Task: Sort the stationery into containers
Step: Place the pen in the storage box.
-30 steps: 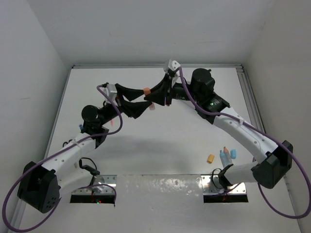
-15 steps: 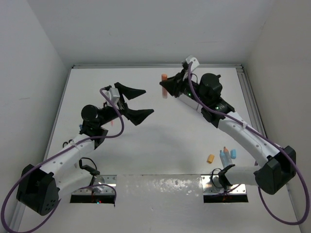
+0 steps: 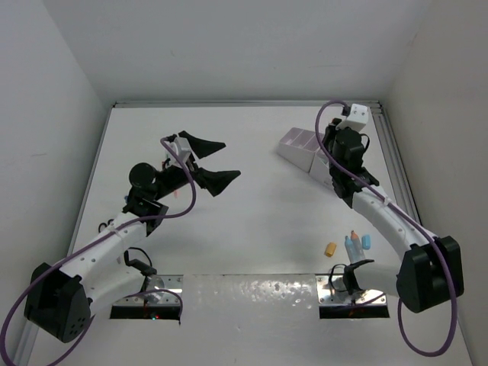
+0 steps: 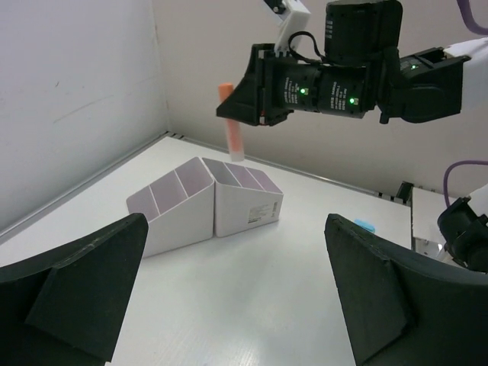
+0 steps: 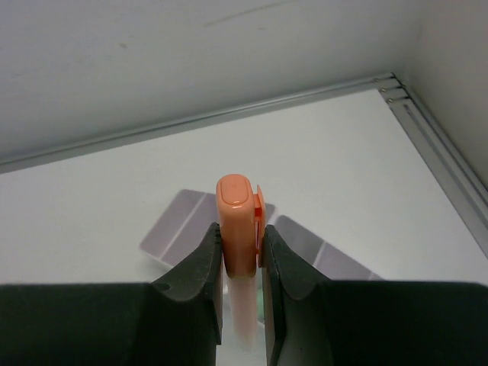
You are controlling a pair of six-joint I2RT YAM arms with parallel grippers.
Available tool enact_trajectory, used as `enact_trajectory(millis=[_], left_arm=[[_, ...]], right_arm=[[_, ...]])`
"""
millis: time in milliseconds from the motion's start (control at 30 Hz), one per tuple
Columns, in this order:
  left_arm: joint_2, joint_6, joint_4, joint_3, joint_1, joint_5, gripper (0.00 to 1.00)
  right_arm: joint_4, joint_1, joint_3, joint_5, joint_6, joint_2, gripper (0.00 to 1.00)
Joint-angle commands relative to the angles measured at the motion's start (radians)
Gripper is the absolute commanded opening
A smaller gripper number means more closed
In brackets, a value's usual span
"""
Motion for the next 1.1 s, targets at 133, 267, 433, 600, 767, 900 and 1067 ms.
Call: enact_trajectory(millis=[133, 267, 433, 600, 767, 900, 1067], left_arm=[[-0.029, 0.029, -0.032, -0.003, 0.023, -0.029, 1.00], [-0.025, 0.034, -0.063, 0.003, 0.023, -0.044, 1.00], [-0.011, 0.023, -0.067, 0.012, 0.022, -0.034, 1.00], [0.001, 0.020, -0.069, 0.021, 0.022, -0.031, 1.00], [0.006, 0.017, -0.066, 0.023, 0.014, -0.032, 1.00], [0.009, 0.017, -0.061, 0.023, 0.009, -0.031, 1.00], [0.006, 0.017, -0.060, 0.023, 0.009, -0.032, 1.00]], right_arm=[[-0.065, -0.071, -0.015, 0.036, 0.084, -0.071, 0.00], [-0.193, -0.073, -0.020, -0.033, 0.121, -0.102, 0.00], [-0.223, -0.078, -0.055, -0.072, 0.164, -0.118, 0.00], [-0.275, -0.081, -0.071, -0.081, 0.260, -0.121, 0.00], [-0.299, -0.078, -0.094, -0.104, 0.335, -0.137, 0.00], [-0.318, -0.062, -0.106, -0.122, 0.385, -0.141, 0.00], [-0.368, -0.048, -0.138, -0.118, 0.421, -0.160, 0.00]])
